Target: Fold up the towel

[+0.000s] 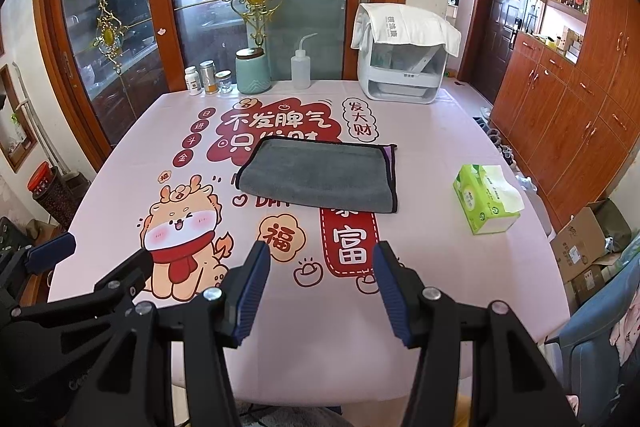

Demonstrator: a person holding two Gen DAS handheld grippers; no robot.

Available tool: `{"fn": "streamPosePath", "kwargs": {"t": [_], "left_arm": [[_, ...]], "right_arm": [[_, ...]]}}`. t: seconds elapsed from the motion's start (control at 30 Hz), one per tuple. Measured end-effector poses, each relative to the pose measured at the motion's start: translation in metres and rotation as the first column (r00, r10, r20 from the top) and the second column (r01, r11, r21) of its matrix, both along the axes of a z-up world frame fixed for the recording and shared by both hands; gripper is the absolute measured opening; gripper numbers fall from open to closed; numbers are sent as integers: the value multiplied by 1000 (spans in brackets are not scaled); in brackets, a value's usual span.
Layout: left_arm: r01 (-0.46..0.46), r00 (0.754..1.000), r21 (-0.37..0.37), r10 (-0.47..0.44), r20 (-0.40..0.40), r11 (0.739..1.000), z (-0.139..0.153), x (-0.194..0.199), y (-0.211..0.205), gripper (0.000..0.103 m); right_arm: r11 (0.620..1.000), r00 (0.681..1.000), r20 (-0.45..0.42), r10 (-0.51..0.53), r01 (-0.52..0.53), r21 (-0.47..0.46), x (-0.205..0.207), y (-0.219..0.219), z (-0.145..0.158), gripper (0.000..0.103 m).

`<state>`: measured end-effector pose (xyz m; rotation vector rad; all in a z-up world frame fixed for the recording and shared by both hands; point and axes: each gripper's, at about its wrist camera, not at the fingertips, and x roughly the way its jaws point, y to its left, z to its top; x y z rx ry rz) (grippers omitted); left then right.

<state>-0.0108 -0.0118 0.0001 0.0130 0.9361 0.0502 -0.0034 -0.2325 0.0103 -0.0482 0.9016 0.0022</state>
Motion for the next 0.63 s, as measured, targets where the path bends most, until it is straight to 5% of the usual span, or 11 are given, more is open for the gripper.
{"fn": "streamPosePath", "kwargs": {"t": [0.63], "left_arm": [[-1, 1000, 2, 1, -2, 1000, -1, 3, 0, 85]], "right_arm": [[1000, 1000, -7, -5, 5, 1, 7, 0, -4, 54]]}}
